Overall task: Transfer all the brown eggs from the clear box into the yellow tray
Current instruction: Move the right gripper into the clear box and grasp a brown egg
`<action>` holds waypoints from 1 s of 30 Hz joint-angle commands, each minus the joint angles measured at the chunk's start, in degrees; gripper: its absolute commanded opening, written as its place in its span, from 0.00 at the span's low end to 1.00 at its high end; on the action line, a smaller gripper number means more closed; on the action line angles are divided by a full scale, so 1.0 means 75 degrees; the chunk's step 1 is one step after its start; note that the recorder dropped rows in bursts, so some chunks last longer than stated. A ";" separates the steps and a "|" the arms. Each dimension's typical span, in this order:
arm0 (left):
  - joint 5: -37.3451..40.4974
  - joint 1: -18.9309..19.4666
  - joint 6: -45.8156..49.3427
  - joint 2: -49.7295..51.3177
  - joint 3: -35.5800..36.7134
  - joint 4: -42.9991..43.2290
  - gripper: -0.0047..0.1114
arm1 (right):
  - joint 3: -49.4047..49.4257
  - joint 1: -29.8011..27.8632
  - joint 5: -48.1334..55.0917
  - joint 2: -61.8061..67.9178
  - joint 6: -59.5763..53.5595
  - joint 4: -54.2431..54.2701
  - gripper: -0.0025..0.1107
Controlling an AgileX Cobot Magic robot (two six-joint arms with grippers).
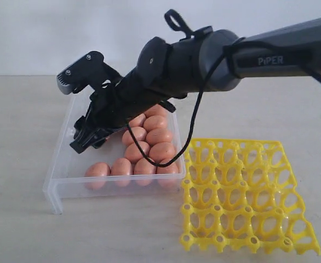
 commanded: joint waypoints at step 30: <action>-0.0029 0.0029 -0.0082 -0.0029 0.0031 -0.0001 0.08 | -0.0059 0.0225 -0.3665 0.1691 0.0405 0.0057 0.40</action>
